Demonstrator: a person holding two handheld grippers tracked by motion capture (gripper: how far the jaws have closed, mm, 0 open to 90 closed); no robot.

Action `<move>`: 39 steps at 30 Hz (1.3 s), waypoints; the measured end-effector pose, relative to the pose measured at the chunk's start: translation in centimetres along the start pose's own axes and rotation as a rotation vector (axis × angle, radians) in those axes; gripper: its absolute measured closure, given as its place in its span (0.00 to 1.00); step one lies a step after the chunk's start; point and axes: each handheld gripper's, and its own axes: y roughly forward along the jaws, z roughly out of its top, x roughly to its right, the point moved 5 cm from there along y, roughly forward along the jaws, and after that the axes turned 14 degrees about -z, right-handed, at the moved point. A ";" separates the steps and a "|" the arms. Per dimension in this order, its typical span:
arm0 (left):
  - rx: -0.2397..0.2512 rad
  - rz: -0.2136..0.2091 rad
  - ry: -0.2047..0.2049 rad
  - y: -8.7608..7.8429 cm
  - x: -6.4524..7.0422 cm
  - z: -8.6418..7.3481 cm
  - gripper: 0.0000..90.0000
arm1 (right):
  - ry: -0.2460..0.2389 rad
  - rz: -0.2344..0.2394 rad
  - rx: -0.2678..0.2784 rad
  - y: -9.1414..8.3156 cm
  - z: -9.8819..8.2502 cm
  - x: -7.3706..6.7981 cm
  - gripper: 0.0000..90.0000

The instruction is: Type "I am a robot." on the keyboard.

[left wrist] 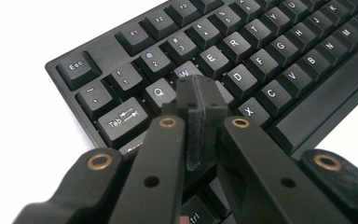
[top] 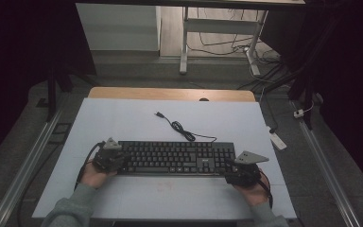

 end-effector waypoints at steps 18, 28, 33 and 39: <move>0.149 -0.065 -0.034 -3.0 0.1 0.5 0.56 | 0.008 -0.002 0.004 -0.1 0.0 0.1 0.50; 0.148 -0.054 -0.040 -3.4 0.0 0.6 0.38 | 0.006 -0.005 0.003 -0.1 0.0 0.1 0.50; 0.148 -0.059 -0.033 -3.5 0.2 0.6 0.36 | 0.006 -0.005 0.002 -0.1 0.0 0.1 0.50; 0.150 -0.067 -0.022 -3.5 0.4 0.7 0.35 | 0.005 -0.005 0.001 -0.1 0.0 0.1 0.50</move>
